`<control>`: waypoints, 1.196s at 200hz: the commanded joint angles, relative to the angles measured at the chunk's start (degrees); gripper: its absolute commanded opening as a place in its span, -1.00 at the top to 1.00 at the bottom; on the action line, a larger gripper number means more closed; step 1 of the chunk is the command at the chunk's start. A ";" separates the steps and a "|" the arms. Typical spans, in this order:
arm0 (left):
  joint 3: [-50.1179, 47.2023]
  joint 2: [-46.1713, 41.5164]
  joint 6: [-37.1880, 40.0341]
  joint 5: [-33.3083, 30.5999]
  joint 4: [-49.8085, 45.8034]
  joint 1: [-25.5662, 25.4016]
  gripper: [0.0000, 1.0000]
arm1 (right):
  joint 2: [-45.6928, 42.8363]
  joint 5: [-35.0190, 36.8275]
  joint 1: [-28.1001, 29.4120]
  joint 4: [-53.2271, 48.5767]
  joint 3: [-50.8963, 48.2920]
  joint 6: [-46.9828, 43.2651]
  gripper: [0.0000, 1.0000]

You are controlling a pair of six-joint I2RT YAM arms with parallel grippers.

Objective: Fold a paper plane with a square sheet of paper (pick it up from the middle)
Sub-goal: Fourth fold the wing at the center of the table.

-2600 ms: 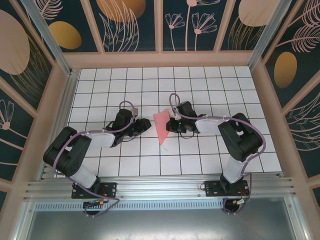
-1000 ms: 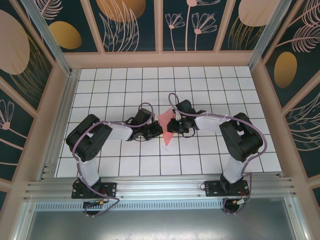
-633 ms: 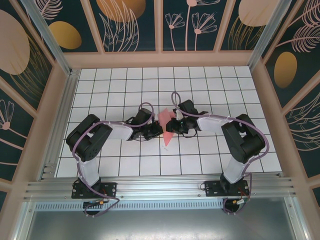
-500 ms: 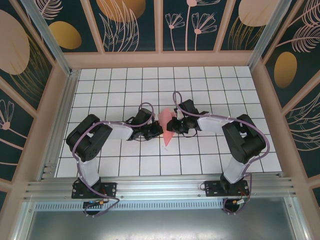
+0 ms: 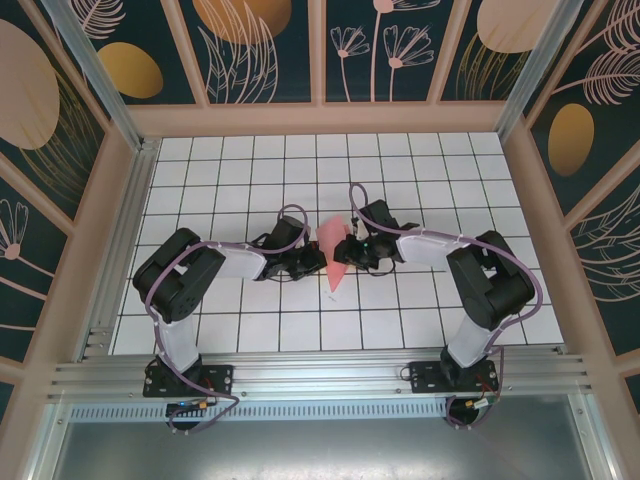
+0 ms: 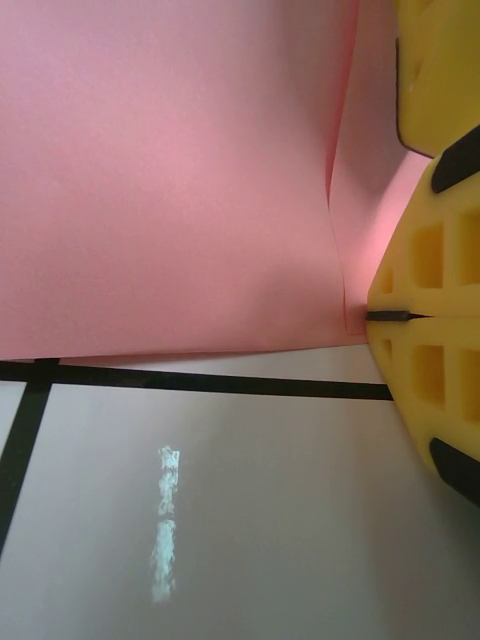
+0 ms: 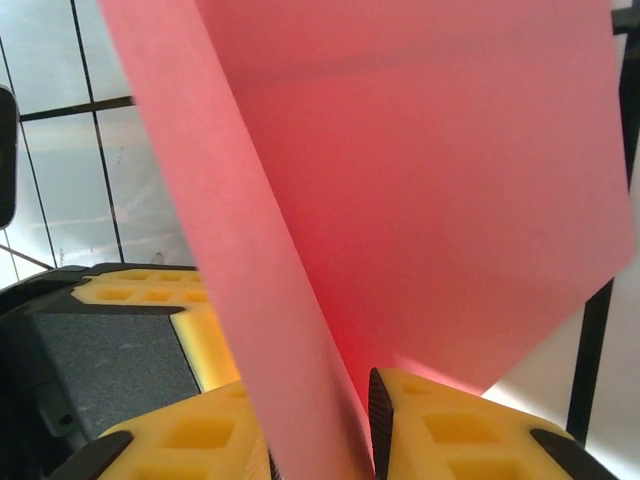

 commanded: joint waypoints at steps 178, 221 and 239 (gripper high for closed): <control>-0.89 4.28 0.31 -2.70 -2.59 -0.14 1.00 | -2.41 1.03 2.08 7.05 -3.04 2.23 0.71; -0.71 4.52 0.01 -2.44 -1.96 -0.17 1.00 | 0.60 13.75 5.43 -4.25 1.89 -0.98 0.92; -0.66 4.55 -0.19 -2.60 -1.71 -0.13 1.00 | 1.74 19.28 6.79 -8.76 4.13 -0.88 0.93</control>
